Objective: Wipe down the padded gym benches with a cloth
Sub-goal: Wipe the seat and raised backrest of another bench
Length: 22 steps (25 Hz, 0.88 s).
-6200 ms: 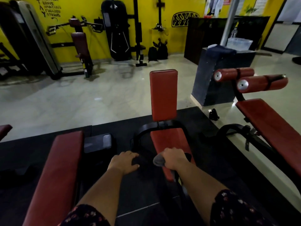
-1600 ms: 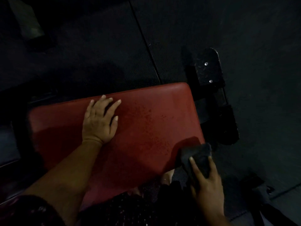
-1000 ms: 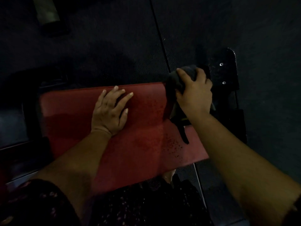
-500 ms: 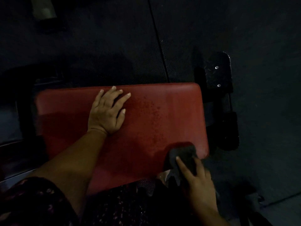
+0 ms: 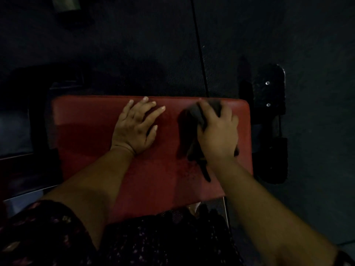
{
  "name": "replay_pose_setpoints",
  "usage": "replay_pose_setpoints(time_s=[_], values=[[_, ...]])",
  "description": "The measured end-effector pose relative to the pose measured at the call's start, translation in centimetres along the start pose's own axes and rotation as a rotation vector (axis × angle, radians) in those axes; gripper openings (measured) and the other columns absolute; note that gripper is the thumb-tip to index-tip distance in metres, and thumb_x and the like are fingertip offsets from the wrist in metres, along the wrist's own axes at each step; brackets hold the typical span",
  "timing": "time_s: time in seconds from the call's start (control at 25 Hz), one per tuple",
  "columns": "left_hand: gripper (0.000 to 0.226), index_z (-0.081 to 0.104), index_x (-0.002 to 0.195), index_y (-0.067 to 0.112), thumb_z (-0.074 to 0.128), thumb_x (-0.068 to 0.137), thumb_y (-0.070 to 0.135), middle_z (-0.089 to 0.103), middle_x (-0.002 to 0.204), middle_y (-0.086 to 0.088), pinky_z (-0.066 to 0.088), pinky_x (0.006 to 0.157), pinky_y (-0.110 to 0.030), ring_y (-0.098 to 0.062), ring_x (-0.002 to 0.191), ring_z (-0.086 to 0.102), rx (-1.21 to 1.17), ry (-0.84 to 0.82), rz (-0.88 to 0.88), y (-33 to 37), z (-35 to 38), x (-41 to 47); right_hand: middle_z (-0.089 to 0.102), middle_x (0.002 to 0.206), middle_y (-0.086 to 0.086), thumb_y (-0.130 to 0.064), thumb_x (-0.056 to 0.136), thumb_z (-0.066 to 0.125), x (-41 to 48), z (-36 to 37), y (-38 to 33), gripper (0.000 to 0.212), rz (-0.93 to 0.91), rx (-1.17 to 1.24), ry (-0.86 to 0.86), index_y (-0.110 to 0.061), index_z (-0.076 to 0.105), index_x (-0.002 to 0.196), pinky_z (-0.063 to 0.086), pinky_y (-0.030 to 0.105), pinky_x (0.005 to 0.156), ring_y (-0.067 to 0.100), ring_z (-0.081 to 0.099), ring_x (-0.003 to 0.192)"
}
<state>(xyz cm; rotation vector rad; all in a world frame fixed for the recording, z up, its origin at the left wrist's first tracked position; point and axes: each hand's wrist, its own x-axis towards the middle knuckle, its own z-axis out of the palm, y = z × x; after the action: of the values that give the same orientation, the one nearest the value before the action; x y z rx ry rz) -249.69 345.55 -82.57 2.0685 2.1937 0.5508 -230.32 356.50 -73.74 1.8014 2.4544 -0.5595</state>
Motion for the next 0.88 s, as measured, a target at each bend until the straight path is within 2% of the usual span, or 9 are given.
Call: replay_pose_setpoints(time_s=[0.12, 0.24, 0.36, 0.48, 0.56, 0.68, 0.8, 0.88], values=[[0.047, 0.049, 0.141, 0.019, 0.044, 0.095, 0.03, 0.046, 0.139, -0.006, 0.02, 0.119, -0.049, -0.028, 0.139, 0.038, -0.013, -0.002, -0.013, 0.0, 0.0, -0.1, 0.038, 0.144, 0.011, -0.027, 0.092, 0.054, 5.1, -0.4, -1.7, 0.05, -0.08, -0.102, 0.004, -0.038, 0.047, 0.14, 0.048, 0.043, 0.073, 0.039, 0.047, 0.107], [0.046, 0.049, 0.141, 0.02, 0.044, 0.096, 0.029, 0.044, 0.14, -0.005, 0.022, 0.118, -0.05, -0.028, 0.138, 0.04, -0.011, 0.005, -0.014, 0.1, 0.0, -0.1, 0.034, 0.146, 0.01, -0.026, 0.092, 0.054, 4.7, -1.0, -1.6, 0.054, -0.162, -0.134, -0.084, -0.039, 0.042, 0.143, 0.049, 0.043, 0.073, 0.039, 0.045, 0.11], [0.047, 0.049, 0.141, 0.02, 0.044, 0.095, 0.03, 0.046, 0.139, -0.006, 0.024, 0.118, -0.05, -0.028, 0.138, 0.041, 0.002, 0.013, 0.003, 0.0, 0.1, -0.1, 0.03, 0.15, 0.014, -0.026, 0.087, 0.063, 0.7, -0.5, -0.7, 0.068, -0.189, -0.112, -0.144, -0.041, 0.035, 0.147, 0.053, 0.047, 0.074, 0.04, 0.046, 0.107], [0.048, 0.052, 0.14, 0.019, 0.045, 0.095, 0.03, 0.052, 0.138, -0.009, 0.023, 0.118, -0.049, -0.029, 0.138, 0.041, 0.01, 0.02, 0.006, 0.0, 0.2, -0.2, 0.046, 0.139, 0.023, -0.022, 0.07, 0.08, -5.6, 1.1, 0.5, 0.081, -0.244, -0.088, -0.115, -0.036, 0.047, 0.142, 0.053, 0.045, 0.06, 0.042, 0.054, 0.087], [0.048, 0.054, 0.139, 0.018, 0.046, 0.093, 0.029, 0.055, 0.137, -0.011, 0.022, 0.118, -0.048, -0.029, 0.137, 0.042, 0.016, 0.014, -0.004, 0.0, 0.0, -0.2, 0.05, 0.134, 0.023, -0.024, 0.061, 0.086, -10.6, 2.0, 1.9, 0.088, -0.234, -0.105, -0.13, -0.035, 0.05, 0.14, 0.051, 0.043, 0.056, 0.04, 0.056, 0.08], [0.048, 0.052, 0.14, 0.018, 0.046, 0.094, 0.029, 0.054, 0.137, -0.012, 0.018, 0.119, -0.046, -0.029, 0.137, 0.042, -0.011, 0.019, -0.016, 0.1, -0.1, -0.1, 0.045, 0.136, 0.017, -0.028, 0.051, 0.091, -18.3, 2.7, 3.4, 0.1, -0.205, -0.17, -0.265, -0.038, 0.047, 0.141, 0.054, 0.047, 0.056, 0.038, 0.06, 0.083], [0.048, 0.05, 0.142, 0.019, 0.046, 0.095, 0.029, 0.053, 0.139, -0.011, 0.015, 0.12, -0.045, -0.028, 0.138, 0.04, -0.019, -0.003, -0.03, 0.2, -0.3, -0.3, 0.045, 0.133, 0.011, -0.033, 0.043, 0.093, -22.2, 2.2, 3.8, 0.103, -0.22, -0.23, -0.396, -0.04, 0.051, 0.137, 0.056, 0.048, 0.052, 0.037, 0.064, 0.083], [0.049, 0.051, 0.142, 0.019, 0.047, 0.094, 0.029, 0.053, 0.139, -0.011, 0.016, 0.119, -0.046, -0.029, 0.138, 0.041, -0.028, -0.014, -0.041, 0.1, -0.4, -0.3, 0.051, 0.131, 0.011, -0.032, 0.047, 0.093, -20.5, 1.8, 3.6, 0.096, -0.242, -0.23, -0.371, -0.042, 0.053, 0.134, 0.054, 0.044, 0.051, 0.035, 0.062, 0.079]])
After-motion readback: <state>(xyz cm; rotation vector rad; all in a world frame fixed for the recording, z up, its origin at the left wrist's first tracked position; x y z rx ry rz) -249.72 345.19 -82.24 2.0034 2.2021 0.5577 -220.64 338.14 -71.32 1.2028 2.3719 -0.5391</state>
